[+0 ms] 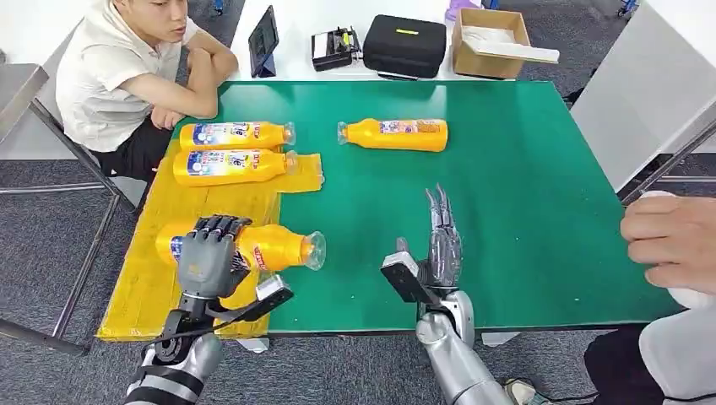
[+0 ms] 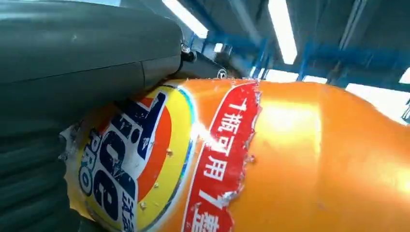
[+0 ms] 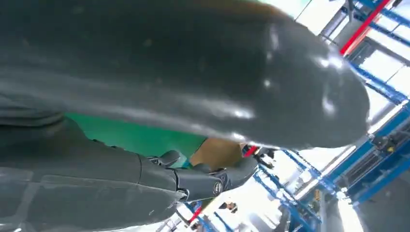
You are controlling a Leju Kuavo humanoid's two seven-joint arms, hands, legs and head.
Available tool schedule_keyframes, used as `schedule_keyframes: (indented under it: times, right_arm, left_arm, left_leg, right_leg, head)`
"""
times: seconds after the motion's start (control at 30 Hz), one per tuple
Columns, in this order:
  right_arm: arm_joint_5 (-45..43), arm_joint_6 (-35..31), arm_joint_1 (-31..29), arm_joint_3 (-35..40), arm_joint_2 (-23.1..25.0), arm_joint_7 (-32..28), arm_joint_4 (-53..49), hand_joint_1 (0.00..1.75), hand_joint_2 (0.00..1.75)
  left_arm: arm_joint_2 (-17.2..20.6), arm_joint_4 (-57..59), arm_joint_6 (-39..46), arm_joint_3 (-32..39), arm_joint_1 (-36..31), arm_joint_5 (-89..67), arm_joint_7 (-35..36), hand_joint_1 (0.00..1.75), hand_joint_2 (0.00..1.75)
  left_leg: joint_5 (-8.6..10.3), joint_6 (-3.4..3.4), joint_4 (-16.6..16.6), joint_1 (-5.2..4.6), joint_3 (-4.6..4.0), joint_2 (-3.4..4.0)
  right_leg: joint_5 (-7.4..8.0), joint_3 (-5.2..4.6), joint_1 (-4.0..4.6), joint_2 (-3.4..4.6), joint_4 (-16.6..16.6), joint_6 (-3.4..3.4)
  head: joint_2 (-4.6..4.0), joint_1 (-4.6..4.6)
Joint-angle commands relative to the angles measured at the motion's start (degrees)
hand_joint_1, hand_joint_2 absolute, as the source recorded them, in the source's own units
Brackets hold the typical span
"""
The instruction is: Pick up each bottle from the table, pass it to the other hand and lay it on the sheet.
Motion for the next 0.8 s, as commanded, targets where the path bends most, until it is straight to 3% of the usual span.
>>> schedule_keyframes:
  times: [0.03, 0.13, 0.2, 0.33, 0.4, 0.43, 0.47, 0.5, 0.7, 0.8]
  right_arm:
    - [-3.78, -3.78, -1.71, 2.58, -0.23, -0.57, 2.7, 0.0, 1.75]
    - [-4.59, -3.36, -1.47, 3.1, -0.49, -1.38, 2.36, 0.0, 1.75]
    - [-5.17, -2.69, -1.48, 3.36, -0.48, -1.71, 2.23, 0.0, 1.75]
    - [-6.13, -1.95, -1.64, 3.5, -0.53, -2.32, 2.39, 0.0, 1.75]
    - [-6.87, -1.31, -1.71, 3.53, -0.49, -2.88, 2.72, 0.0, 1.75]
    - [-7.27, -1.03, -1.7, 3.58, -0.46, -3.17, 2.88, 0.0, 1.75]
    - [-7.33, -1.13, -1.69, 3.73, -0.46, -3.17, 2.91, 0.0, 1.75]
    - [-7.66, -1.01, -1.74, 3.83, -0.39, -3.17, 3.1, 0.0, 1.75]
    - [-8.5, -0.89, -1.84, 4.46, -0.53, -3.17, 3.15, 0.0, 1.75]
    - [-9.95, -0.58, -2.16, 5.35, -1.03, -3.17, 3.55, 0.0, 1.75]
  left_arm:
    - [3.58, 27.27, -8.1, -2.47, -14.78, 2.18, 1.71, 1.75, 1.75]
    - [2.8, 30.85, -12.2, -1.3, -16.08, 4.78, 1.52, 1.73, 1.75]
    - [2.55, 33.46, -14.62, -0.95, -17.16, 5.59, 2.11, 1.59, 1.75]
    - [2.36, 37.82, -19.3, -1.95, -18.77, 4.79, 3.5, 1.68, 1.75]
    - [2.37, 38.55, -20.53, -1.93, -18.86, 5.09, 3.24, 1.62, 1.75]
    - [2.22, 38.47, -20.63, -1.27, -18.65, 6.07, 2.56, 1.38, 1.75]
    - [2.12, 38.26, -20.39, -0.9, -18.48, 6.66, 2.01, 0.47, 1.75]
    - [1.89, 38.38, -21.01, -0.43, -18.44, 7.47, 1.7, 0.03, 1.75]
    - [1.85, 38.85, -25.91, -1.75, -19.01, 7.3, 1.02, 0.0, 1.75]
    - [2.8, 40.12, -35.8, -4.15, -19.94, 7.08, 0.97, 0.0, 1.75]
  left_leg:
    - [0.03, -0.04, -0.04, 0.02, 0.14, 0.01]
    - [0.04, -0.02, -0.03, 0.03, 0.15, 0.04]
    - [-0.01, -0.02, -0.01, 0.04, 0.21, 0.09]
    - [0.03, -0.03, -0.03, 0.03, 0.18, 0.01]
    - [0.01, -0.03, -0.05, 0.01, 0.29, 0.07]
    - [0.02, -0.03, -0.05, 0.01, 0.25, 0.09]
    - [-0.02, -0.03, -0.07, 0.03, 0.4, 0.19]
    - [0.0, -0.04, -0.08, 0.01, 0.39, 0.16]
    - [0.02, -0.07, -0.09, 0.01, 0.59, 0.17]
    - [0.03, -0.06, -0.11, 0.0, 0.64, 0.16]
  right_leg:
    - [-0.01, 0.15, 0.05, -0.06, -0.03, -0.14]
    - [-0.03, 0.17, 0.04, -0.03, -0.01, -0.13]
    - [-0.06, 0.23, 0.05, 0.01, 0.0, -0.16]
    - [-0.04, 0.24, 0.03, -0.03, -0.01, -0.13]
    - [-0.04, 0.33, 0.02, 0.03, -0.02, -0.18]
    - [-0.01, 0.29, 0.01, 0.07, -0.02, -0.14]
    - [-0.01, 0.42, 0.05, 0.13, -0.04, -0.23]
    - [0.01, 0.39, 0.03, 0.12, -0.04, -0.18]
    - [0.02, 0.54, 0.05, 0.11, -0.04, -0.18]
    - [0.01, 0.6, 0.04, 0.09, -0.03, -0.19]
  head:
    - [0.0, 0.0]
    - [0.0, 0.0]
    - [0.0, 0.0]
    - [0.0, 0.0]
    - [0.0, 0.0]
    - [0.0, 0.0]
    - [0.0, 0.0]
    - [0.0, 0.0]
    - [0.0, 0.0]
    - [0.0, 0.0]
